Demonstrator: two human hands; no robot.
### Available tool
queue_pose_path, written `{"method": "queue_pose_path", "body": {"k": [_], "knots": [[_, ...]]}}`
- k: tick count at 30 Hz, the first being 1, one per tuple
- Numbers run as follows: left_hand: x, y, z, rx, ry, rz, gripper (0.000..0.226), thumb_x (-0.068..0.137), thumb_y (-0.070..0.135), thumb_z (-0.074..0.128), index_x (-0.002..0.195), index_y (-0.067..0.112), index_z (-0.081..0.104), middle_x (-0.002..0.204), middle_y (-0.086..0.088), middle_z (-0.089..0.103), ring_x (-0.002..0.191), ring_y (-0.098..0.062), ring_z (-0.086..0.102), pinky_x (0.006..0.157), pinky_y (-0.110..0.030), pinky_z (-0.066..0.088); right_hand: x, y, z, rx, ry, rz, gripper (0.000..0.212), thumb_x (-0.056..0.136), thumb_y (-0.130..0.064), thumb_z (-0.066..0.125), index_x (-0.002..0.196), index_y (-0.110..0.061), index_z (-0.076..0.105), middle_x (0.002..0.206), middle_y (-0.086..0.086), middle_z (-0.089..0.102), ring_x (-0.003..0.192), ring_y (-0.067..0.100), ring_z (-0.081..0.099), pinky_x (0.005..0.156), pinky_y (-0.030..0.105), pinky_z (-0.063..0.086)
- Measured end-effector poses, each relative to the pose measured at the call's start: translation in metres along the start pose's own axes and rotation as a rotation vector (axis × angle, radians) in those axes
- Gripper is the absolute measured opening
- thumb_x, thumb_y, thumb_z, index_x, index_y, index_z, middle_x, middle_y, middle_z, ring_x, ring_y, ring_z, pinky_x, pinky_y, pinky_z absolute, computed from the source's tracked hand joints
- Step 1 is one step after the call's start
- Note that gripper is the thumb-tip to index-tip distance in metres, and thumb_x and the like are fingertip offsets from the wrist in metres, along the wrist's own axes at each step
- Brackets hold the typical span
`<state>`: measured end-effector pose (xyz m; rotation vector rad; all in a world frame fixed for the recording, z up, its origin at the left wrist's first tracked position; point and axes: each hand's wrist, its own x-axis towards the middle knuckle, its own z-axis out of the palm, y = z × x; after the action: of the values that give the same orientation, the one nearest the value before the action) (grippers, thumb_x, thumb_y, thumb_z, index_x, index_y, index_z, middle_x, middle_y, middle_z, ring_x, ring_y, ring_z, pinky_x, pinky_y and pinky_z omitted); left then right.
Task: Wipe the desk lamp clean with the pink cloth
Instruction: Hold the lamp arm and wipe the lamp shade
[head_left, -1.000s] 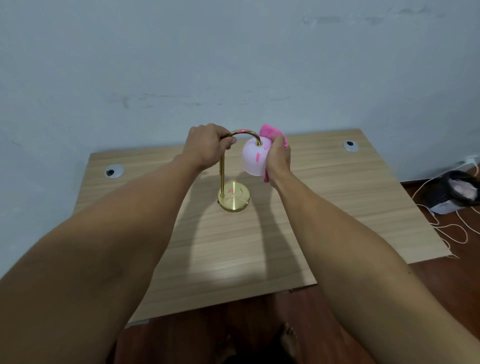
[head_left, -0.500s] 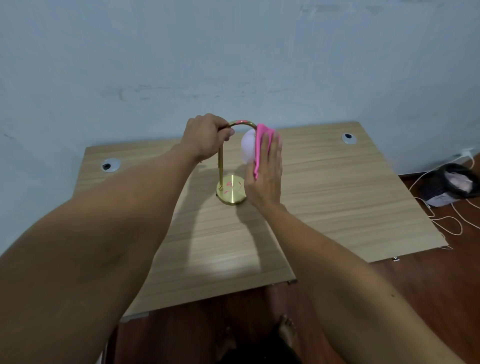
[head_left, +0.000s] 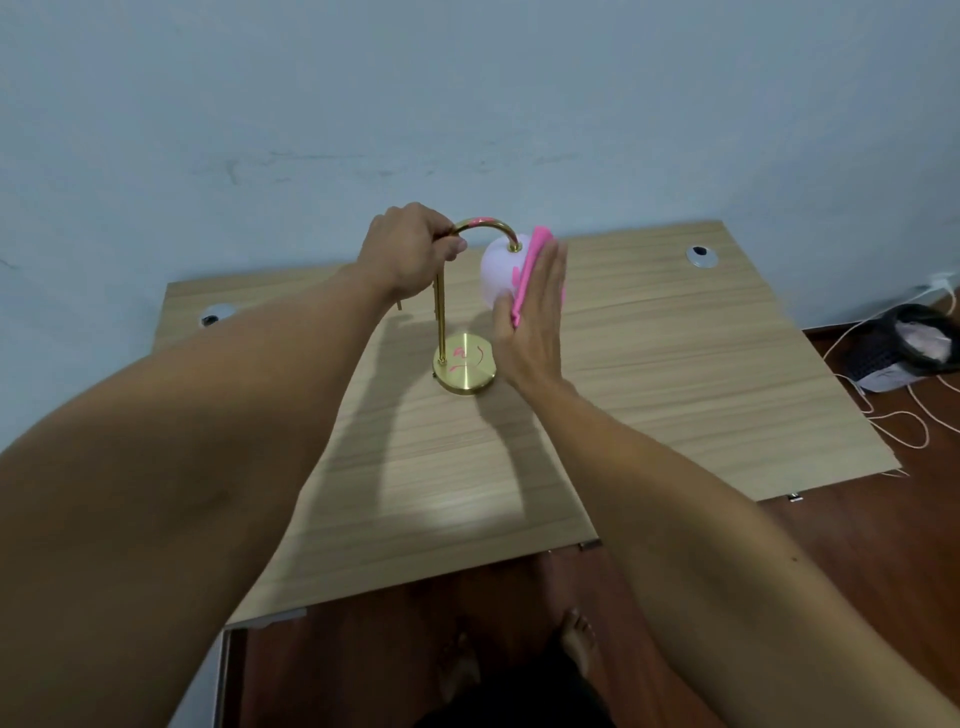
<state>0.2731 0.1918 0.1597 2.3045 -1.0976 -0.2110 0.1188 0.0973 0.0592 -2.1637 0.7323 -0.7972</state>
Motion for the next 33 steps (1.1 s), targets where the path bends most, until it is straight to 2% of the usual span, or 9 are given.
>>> {"method": "queue_pose_path", "body": {"k": [3,7,11,13,15,17,20,25,33], "knots": [[0.001,0.001,-0.001,-0.011,-0.003,-0.004,0.029,0.092,0.040,0.064,0.084,0.015,0.077,0.074,-0.012,0.072,0.079,-0.035,0.067,0.077,-0.042,0.055,0.023,-0.010,0.000,-0.081,0.017,-0.013,0.076,0.102,-0.037,0.027,0.167,-0.006,0.003,0.177,0.010,-0.003,0.163,0.026,-0.008,0.132,0.048,0.000],[0.000,0.002,0.000,-0.006,-0.008,-0.009,0.028,0.093,0.038,0.064,0.085,0.013,0.077,0.070,-0.010,0.068,0.078,-0.035,0.065,0.076,-0.041,0.052,-0.005,0.002,-0.002,-0.013,0.028,-0.118,0.077,0.100,-0.017,0.039,0.166,-0.001,0.003,0.176,0.014,-0.001,0.163,0.027,-0.006,0.131,0.054,0.005],[0.001,0.003,0.000,-0.005,-0.010,-0.016,0.027,0.093,0.037,0.065,0.086,0.013,0.077,0.068,-0.009,0.066,0.078,-0.036,0.065,0.075,-0.040,0.051,-0.017,0.006,-0.003,0.259,0.008,0.162,0.075,0.103,-0.029,0.037,0.168,-0.021,0.001,0.177,0.002,0.004,0.163,0.022,0.010,0.128,0.053,0.022],[0.000,0.002,-0.001,-0.006,-0.013,-0.021,0.027,0.093,0.038,0.065,0.087,0.014,0.078,0.075,-0.012,0.071,0.080,-0.035,0.066,0.077,-0.041,0.052,0.002,-0.005,-0.008,0.326,0.034,0.315,0.070,0.100,-0.046,0.032,0.166,-0.032,0.015,0.173,0.001,0.023,0.156,0.026,0.032,0.121,0.053,0.036],[0.001,0.002,-0.002,-0.006,-0.014,-0.023,0.027,0.092,0.038,0.065,0.088,0.016,0.078,0.078,-0.012,0.074,0.082,-0.034,0.067,0.080,-0.041,0.054,0.024,-0.020,-0.013,0.336,0.047,0.355,0.070,0.097,-0.049,0.029,0.164,-0.028,0.029,0.169,0.002,0.033,0.153,0.023,0.034,0.123,0.051,0.035],[0.001,0.003,-0.002,-0.003,-0.014,-0.022,0.027,0.092,0.039,0.065,0.088,0.017,0.079,0.079,-0.011,0.075,0.083,-0.033,0.068,0.081,-0.041,0.055,0.034,-0.030,-0.015,0.240,0.022,0.242,0.069,0.100,-0.044,0.028,0.163,-0.017,0.033,0.169,0.004,0.032,0.158,0.021,0.025,0.129,0.047,0.022],[0.000,0.003,-0.002,-0.007,-0.013,-0.022,0.028,0.093,0.039,0.064,0.088,0.016,0.078,0.079,-0.011,0.074,0.082,-0.033,0.068,0.080,-0.042,0.054,0.017,-0.023,-0.012,-0.021,-0.002,-0.043,0.070,0.102,-0.035,0.031,0.166,-0.009,0.020,0.175,0.008,0.017,0.163,0.024,0.008,0.133,0.045,0.005],[0.000,0.003,-0.001,-0.012,-0.016,-0.025,0.027,0.093,0.037,0.064,0.088,0.015,0.078,0.078,-0.013,0.073,0.082,-0.035,0.067,0.080,-0.041,0.053,-0.035,0.019,-0.015,-0.299,-0.034,-0.261,0.086,0.096,-0.016,0.052,0.166,-0.004,0.005,0.176,0.015,0.001,0.163,0.032,-0.002,0.131,0.055,0.008],[0.001,0.004,-0.004,0.007,-0.043,-0.020,0.027,0.094,0.036,0.064,0.084,0.015,0.076,0.072,-0.008,0.070,0.073,-0.030,0.065,0.076,-0.039,0.051,0.000,0.022,-0.028,-0.642,-0.184,-0.568,0.075,0.099,-0.025,0.041,0.166,-0.001,0.014,0.175,0.017,0.010,0.162,0.035,0.006,0.132,0.053,0.008]]}}
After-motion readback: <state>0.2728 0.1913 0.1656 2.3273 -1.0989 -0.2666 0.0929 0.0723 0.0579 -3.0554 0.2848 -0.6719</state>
